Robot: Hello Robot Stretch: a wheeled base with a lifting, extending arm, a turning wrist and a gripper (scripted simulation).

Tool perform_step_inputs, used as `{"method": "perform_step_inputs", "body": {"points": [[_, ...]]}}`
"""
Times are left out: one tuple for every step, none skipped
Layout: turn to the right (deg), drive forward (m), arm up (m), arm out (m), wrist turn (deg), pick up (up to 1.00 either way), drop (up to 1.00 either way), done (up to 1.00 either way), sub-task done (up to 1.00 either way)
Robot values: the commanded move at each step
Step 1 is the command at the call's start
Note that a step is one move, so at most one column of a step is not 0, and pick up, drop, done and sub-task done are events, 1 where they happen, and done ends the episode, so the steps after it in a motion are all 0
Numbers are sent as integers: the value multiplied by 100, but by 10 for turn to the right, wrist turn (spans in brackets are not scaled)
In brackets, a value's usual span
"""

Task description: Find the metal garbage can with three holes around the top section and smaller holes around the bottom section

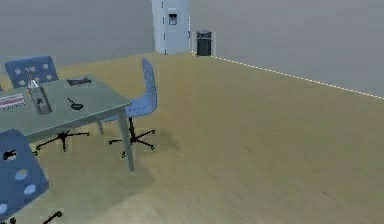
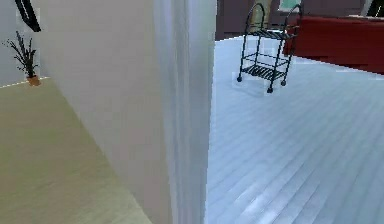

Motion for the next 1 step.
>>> {"method": "perform_step_inputs", "body": {"points": [[0, 10, 0, 0, 0, 0, 0, 0, 0]]}}
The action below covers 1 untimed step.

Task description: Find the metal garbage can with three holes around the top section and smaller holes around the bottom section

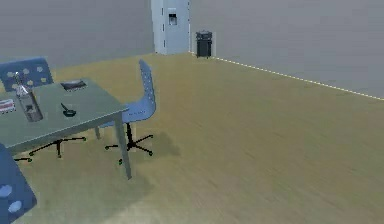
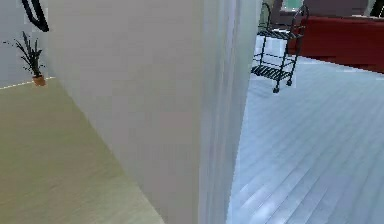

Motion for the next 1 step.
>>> {"method": "perform_step_inputs", "body": {"points": [[60, 0, 0, 0, 0, 0, 0, 0, 0]]}}
